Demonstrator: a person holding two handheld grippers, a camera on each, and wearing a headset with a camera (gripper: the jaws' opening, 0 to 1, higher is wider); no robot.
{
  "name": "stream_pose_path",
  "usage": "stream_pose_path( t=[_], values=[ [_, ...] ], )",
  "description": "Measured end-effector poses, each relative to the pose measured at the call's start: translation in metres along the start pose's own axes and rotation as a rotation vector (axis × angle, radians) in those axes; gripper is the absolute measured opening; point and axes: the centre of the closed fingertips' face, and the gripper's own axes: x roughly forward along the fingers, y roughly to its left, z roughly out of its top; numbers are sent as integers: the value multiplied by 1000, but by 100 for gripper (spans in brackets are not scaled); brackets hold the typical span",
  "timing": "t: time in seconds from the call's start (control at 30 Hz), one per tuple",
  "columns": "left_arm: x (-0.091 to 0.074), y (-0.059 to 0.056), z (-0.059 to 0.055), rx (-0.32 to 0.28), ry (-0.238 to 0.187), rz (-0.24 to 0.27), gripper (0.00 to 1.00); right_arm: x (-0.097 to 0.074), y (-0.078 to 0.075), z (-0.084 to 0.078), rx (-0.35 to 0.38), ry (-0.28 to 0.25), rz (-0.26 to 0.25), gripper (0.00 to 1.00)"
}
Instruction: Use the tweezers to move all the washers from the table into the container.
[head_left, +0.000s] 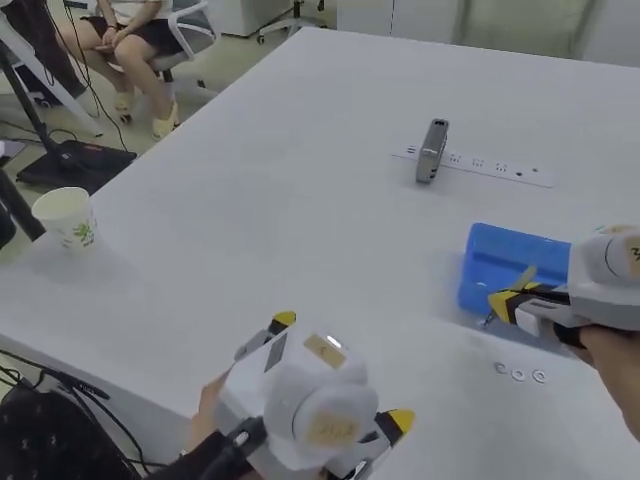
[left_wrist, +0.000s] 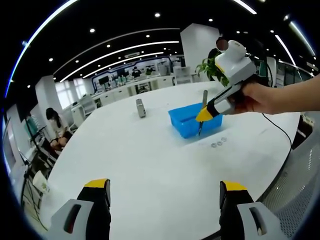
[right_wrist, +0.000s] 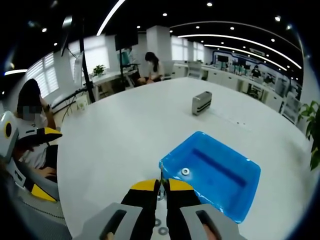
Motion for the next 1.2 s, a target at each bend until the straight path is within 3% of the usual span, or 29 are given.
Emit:
stream_pose_path(
  t=[0.37,1.2],
  values=[
    [-1,5,1,-17,-6,25,92,-10,2,12,3,-25,9,2],
    [0,7,1,-11,-5,32,91,-21,4,34,-37,-45,20,2]
  ],
)
